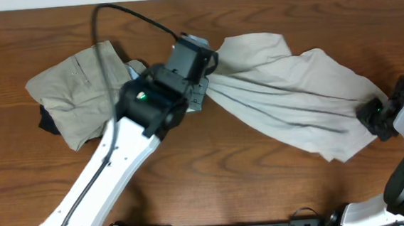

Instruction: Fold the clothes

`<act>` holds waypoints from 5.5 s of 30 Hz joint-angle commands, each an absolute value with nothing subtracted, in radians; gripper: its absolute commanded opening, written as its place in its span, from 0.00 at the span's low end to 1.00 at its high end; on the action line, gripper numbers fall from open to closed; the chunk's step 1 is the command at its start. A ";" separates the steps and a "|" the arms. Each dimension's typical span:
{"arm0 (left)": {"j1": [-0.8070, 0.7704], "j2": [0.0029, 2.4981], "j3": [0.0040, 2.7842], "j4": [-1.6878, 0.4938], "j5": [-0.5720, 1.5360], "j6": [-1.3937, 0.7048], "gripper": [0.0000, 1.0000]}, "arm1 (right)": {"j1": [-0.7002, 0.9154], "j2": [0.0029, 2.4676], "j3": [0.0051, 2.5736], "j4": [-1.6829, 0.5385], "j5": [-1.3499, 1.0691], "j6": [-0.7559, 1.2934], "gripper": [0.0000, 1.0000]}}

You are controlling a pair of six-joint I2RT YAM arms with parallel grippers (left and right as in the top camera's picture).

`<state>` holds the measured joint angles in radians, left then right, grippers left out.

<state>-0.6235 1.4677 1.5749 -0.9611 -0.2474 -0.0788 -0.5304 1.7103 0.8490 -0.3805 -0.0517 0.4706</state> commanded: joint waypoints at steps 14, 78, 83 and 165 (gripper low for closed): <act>-0.612 1.418 1.609 -0.968 -0.334 -0.079 0.06 | -0.633 1.779 1.044 -0.574 -0.396 0.338 0.26; -0.612 1.418 1.609 -0.964 -0.334 -0.038 0.06 | 0.002 1.327 0.737 -0.807 -0.281 0.232 0.41; -0.612 1.418 1.609 -0.964 -0.334 -0.038 0.06 | -0.048 1.327 0.736 -0.844 -0.280 0.231 0.42; -0.612 1.418 1.608 -0.982 -0.333 -0.038 0.06 | -0.164 1.453 0.639 -0.643 -0.356 0.180 0.36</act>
<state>-0.6170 1.4269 1.5909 -0.9836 -0.3141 -0.0475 -0.1581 1.4631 0.6769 -0.6811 -0.3725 0.1314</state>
